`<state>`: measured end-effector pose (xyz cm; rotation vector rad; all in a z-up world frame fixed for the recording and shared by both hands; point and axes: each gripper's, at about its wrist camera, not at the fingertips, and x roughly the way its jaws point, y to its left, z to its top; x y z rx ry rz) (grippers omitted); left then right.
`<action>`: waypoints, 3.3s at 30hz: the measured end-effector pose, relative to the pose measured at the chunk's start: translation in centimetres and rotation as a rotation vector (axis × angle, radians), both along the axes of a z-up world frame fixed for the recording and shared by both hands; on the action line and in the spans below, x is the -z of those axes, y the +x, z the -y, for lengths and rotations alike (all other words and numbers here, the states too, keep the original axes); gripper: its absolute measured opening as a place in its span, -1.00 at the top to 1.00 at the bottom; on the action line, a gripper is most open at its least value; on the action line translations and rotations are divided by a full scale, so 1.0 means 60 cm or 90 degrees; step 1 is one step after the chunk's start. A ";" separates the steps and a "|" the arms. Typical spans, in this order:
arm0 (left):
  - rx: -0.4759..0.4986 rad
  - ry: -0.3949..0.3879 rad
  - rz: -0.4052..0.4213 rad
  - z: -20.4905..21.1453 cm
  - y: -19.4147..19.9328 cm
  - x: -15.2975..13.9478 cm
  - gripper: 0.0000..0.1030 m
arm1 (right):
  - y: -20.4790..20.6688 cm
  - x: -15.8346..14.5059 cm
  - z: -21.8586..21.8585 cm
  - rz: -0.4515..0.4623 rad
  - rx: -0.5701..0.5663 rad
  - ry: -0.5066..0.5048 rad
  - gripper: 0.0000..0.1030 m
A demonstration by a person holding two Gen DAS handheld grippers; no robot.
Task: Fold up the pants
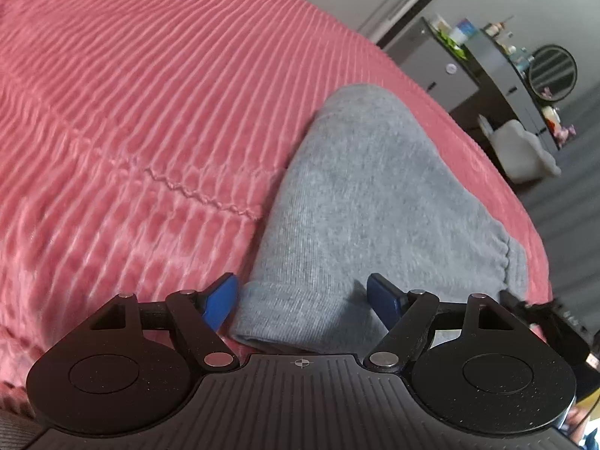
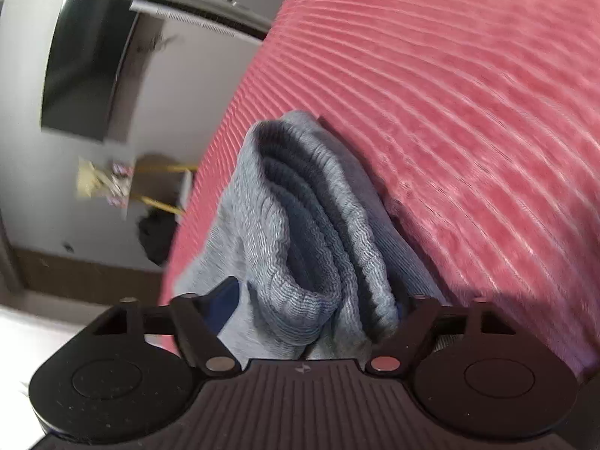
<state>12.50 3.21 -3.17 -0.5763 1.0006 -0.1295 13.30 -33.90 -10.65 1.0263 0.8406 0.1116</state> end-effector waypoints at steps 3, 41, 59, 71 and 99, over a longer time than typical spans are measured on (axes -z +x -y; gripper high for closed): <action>0.002 0.000 0.006 -0.003 -0.006 -0.002 -0.58 | 0.007 -0.036 -0.034 0.010 -0.025 -0.120 0.04; 0.132 0.311 0.159 0.194 0.139 -0.065 -0.58 | -0.008 -0.048 -0.083 0.109 -0.048 -0.457 -0.43; 0.123 0.177 0.040 0.081 0.092 -0.006 -0.77 | 0.012 0.006 0.011 0.066 -0.018 -0.209 -0.87; 0.043 0.130 0.014 0.039 0.037 -0.011 -0.76 | -0.099 -0.023 0.046 0.040 0.061 -0.048 -0.77; -0.022 -0.170 -0.022 -0.011 -0.045 0.000 -0.75 | -0.082 -0.052 0.015 0.035 0.127 -0.025 0.06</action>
